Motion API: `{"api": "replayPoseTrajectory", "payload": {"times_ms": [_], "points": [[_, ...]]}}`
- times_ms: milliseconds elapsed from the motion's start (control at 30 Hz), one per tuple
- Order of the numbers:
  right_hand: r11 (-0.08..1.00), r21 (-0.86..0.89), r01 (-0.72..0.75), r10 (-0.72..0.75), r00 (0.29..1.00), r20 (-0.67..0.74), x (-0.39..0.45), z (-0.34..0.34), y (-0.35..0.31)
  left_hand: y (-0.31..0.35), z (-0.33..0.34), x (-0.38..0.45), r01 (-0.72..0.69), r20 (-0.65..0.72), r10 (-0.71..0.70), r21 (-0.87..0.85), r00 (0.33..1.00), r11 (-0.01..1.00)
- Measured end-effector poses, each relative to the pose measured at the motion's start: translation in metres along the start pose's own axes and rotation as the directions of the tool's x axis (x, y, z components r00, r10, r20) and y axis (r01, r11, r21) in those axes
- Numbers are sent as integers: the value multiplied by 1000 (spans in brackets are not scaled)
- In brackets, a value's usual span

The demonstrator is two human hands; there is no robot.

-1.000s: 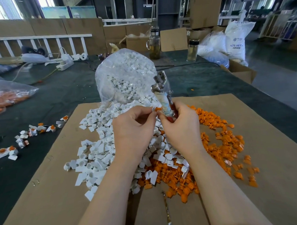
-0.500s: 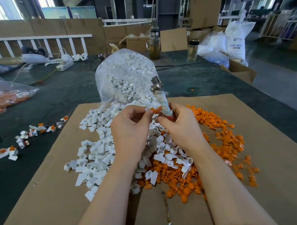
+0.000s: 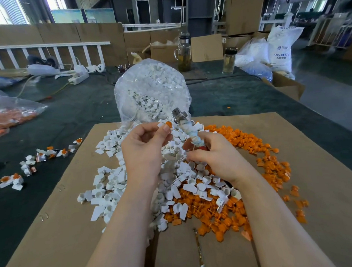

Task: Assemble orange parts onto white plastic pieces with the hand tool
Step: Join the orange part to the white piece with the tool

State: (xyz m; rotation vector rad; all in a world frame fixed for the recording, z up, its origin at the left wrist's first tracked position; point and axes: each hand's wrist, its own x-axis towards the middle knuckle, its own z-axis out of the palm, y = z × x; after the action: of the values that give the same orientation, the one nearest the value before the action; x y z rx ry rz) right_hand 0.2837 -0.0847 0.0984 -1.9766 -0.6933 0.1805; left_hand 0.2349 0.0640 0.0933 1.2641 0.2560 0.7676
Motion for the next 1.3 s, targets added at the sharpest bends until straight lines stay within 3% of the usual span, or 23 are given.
{"api": "replayPoseTrajectory", "payload": {"times_ms": [300,833,1033,1167,1300], "points": [[997,-70,-15,22,994,111,-2,0,-2,-1,-4,4,-53,27,53,-18,998,998],[986,-157,56,-51,998,39,1,8,1,2,-4,3,-22,33,24,-79,999,997],[964,-246,96,-103,995,-15,4,13,6,5,-7,5,75,34,-72,-114,997,991],[948,-312,57,-113,980,-163,6,11,10,12,-23,12,206,-129,-264,-347,956,915],[934,-352,-66,-62,939,-338,8,5,20,19,-48,25,153,-298,-461,-680,836,717]]}}
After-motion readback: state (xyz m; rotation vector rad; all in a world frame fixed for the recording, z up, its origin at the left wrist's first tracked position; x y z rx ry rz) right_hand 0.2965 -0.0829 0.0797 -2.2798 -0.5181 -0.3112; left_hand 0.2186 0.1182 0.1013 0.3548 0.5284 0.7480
